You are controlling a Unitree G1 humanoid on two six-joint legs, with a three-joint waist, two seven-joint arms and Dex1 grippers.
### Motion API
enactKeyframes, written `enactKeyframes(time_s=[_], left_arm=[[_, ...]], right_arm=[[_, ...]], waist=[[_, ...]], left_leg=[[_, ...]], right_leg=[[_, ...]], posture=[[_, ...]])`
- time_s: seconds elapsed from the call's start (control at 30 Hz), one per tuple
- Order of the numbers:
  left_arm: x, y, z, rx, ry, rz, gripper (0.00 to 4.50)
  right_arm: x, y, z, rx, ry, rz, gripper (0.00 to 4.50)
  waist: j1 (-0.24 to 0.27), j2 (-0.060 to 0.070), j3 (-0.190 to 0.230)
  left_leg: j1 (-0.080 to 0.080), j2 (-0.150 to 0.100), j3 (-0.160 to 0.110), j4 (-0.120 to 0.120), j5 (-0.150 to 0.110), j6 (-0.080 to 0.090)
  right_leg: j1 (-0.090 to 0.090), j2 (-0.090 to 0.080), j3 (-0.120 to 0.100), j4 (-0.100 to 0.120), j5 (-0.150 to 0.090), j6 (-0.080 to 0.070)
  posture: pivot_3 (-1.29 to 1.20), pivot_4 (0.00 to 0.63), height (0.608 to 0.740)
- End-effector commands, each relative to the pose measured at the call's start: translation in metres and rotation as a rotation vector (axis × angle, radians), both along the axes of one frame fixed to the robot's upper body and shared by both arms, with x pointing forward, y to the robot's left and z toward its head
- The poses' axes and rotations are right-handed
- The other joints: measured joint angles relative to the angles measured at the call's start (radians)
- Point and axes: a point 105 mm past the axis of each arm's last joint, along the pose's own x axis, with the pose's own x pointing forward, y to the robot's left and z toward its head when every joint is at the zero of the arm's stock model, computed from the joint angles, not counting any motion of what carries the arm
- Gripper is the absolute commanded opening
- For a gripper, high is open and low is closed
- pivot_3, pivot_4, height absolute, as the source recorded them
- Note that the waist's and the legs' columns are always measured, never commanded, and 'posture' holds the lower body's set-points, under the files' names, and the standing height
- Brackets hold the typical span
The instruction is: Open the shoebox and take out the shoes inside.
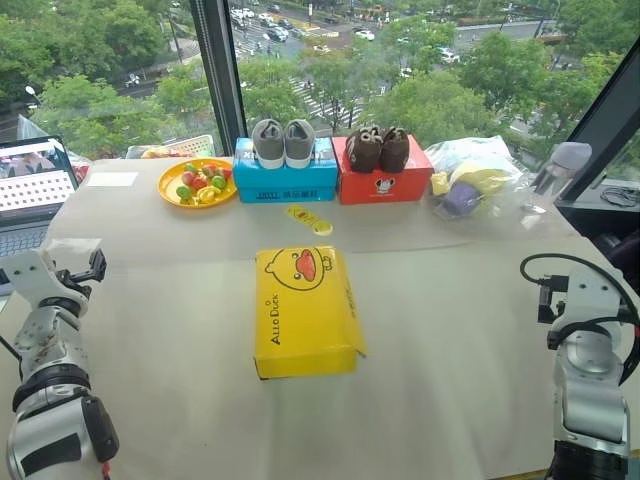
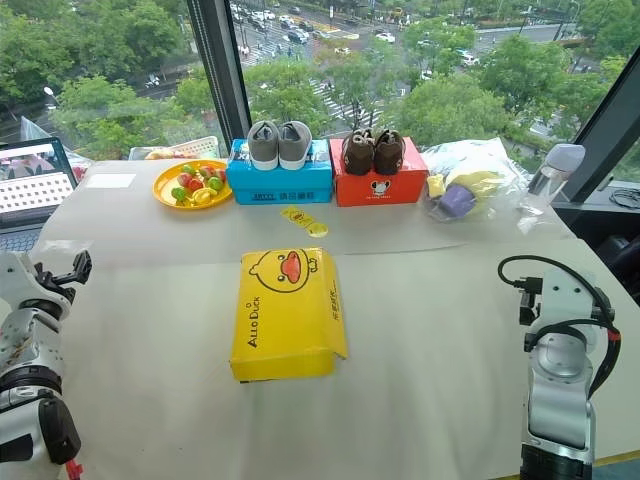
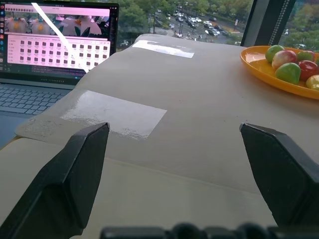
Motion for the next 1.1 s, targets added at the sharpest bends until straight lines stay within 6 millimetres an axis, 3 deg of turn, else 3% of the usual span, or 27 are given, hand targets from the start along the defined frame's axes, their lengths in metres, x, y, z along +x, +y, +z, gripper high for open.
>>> enactKeyframes(time_s=[0.03,0.1,0.13,0.17,0.27,0.33,0.43,0.53,0.57,0.67,0.8,1.1], left_arm=[[0.016,-0.032,0.014,0.103,-0.022,-0.173,4.50],[0.028,-0.092,0.021,0.264,-0.029,-0.455,4.50],[0.026,-0.113,0.021,0.288,-0.025,-0.583,4.50],[0.023,-0.121,0.022,0.291,-0.020,-0.646,4.50],[-0.013,-0.159,0.017,0.367,0.070,-1.025,4.50],[-0.055,-0.176,0.008,0.439,0.207,-1.310,4.50],[-0.100,-0.167,0.007,0.431,0.420,-1.528,4.50],[-0.114,-0.154,0.019,0.428,0.483,-1.545,4.50],[-0.118,-0.146,0.024,0.409,0.509,-1.539,4.50],[-0.115,-0.121,0.045,0.420,0.486,-1.438,4.50],[-0.108,-0.113,0.073,0.436,0.373,-1.363,4.50],[-0.121,-0.116,0.079,0.419,0.353,-1.369,4.50]], right_arm=[[0.002,0.004,0.018,-0.036,-0.057,0.022,4.43],[0.007,0.009,0.020,-0.035,-0.065,0.052,4.43],[0.010,0.014,0.022,-0.027,-0.069,0.086,4.43],[0.012,0.017,0.024,-0.021,-0.072,0.108,4.43],[0.022,0.030,0.029,-0.018,-0.055,0.229,4.43],[0.027,0.037,0.034,-0.012,-0.038,0.317,4.43],[0.031,0.054,0.040,0.020,0.014,0.506,4.43],[0.029,0.071,0.037,0.019,0.103,0.654,4.43],[0.027,0.077,0.037,0.031,0.126,0.707,4.43],[0.019,0.103,0.037,0.059,0.203,0.888,4.43],[0.013,0.126,0.029,0.072,0.303,1.039,4.43],[0.012,0.161,0.009,0.073,0.442,1.257,4.43]], waist=[[0.000,0.000,0.000],[0.004,0.000,0.000],[0.009,0.000,0.000],[0.009,0.000,0.000],[-0.008,0.000,0.000],[-0.033,0.000,0.000],[-0.045,0.002,0.001],[-0.031,0.004,0.003],[-0.026,0.004,0.003],[-0.011,0.005,0.004],[0.005,0.005,0.004],[-0.001,0.004,0.004]], left_leg=[[0.000,0.000,0.000,0.000,0.000,0.000],[0.000,0.000,0.000,0.000,0.000,0.000],[0.000,-0.001,0.000,0.000,0.000,0.000],[0.000,-0.001,0.000,0.001,0.000,0.000],[-0.001,0.000,0.001,0.003,0.000,0.001],[0.000,0.001,0.002,0.000,-0.001,0.002],[0.001,0.003,0.004,-0.003,-0.002,0.001],[0.002,0.003,0.004,-0.002,-0.002,0.001],[0.003,0.003,0.004,-0.002,-0.002,0.001],[0.004,0.003,0.004,-0.001,-0.001,0.001],[0.003,0.004,0.004,0.000,-0.001,0.001],[0.000,0.002,0.005,0.000,-0.004,0.002]], right_leg=[[0.000,0.000,0.000,0.000,0.000,0.000],[0.000,0.000,0.000,0.000,0.000,0.000],[0.001,-0.001,0.000,0.000,0.000,0.000],[0.001,-0.001,0.000,0.000,0.000,0.000],[0.000,0.000,0.002,0.000,0.001,0.000],[-0.001,0.001,0.005,0.000,0.000,0.000],[-0.003,0.004,0.008,0.000,-0.001,-0.002],[-0.002,0.004,0.007,0.000,-0.008,-0.007],[-0.002,0.003,0.007,0.001,-0.011,-0.002],[-0.001,0.003,0.006,0.002,-0.012,-0.001],[-0.001,0.002,0.004,0.001,-0.012,-0.001],[-0.003,0.001,0.002,-0.001,-0.009,-0.006]], posture=[[0.00,0.150,0.731],[0.00,0.150,0.731],[0.00,0.150,0.731],[0.00,0.150,0.731],[0.00,0.150,0.731],[0.00,0.150,0.731],[0.00,0.150,0.731],[0.00,0.150,0.731],[0.00,0.150,0.731],[0.00,0.150,0.731],[0.00,0.150,0.731],[0.00,0.150,0.731]])
